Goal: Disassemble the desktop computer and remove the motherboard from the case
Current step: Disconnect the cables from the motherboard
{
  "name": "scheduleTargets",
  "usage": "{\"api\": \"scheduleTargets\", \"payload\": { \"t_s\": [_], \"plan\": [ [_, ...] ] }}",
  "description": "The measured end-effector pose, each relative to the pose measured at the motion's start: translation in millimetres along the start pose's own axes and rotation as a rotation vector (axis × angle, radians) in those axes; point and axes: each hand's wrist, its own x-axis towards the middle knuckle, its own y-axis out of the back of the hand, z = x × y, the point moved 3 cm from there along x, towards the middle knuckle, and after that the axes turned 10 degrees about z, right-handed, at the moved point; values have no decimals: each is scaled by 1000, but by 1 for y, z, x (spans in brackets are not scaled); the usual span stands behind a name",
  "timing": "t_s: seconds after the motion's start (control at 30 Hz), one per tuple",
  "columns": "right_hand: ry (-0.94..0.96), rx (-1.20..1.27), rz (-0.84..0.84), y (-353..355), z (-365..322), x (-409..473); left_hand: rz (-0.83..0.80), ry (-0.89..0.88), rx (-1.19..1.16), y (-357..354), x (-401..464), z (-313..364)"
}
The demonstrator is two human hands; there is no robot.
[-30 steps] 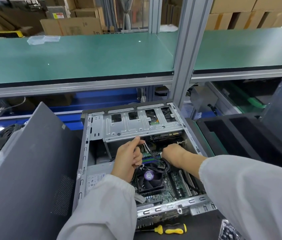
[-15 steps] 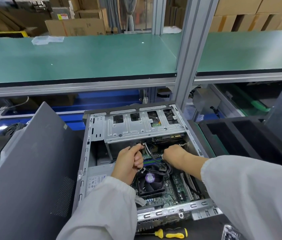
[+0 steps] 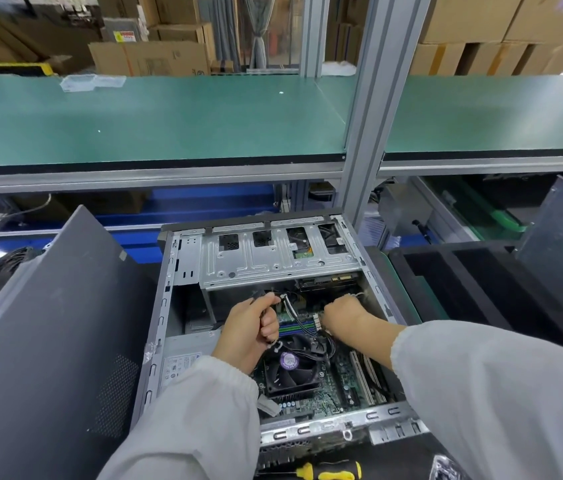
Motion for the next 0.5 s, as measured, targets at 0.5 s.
{"api": "scheduleTargets", "payload": {
  "t_s": [0.5],
  "plan": [
    [163, -54, 14, 3, -4, 5, -1, 0, -2, -2, 1, -3]
  ]
}}
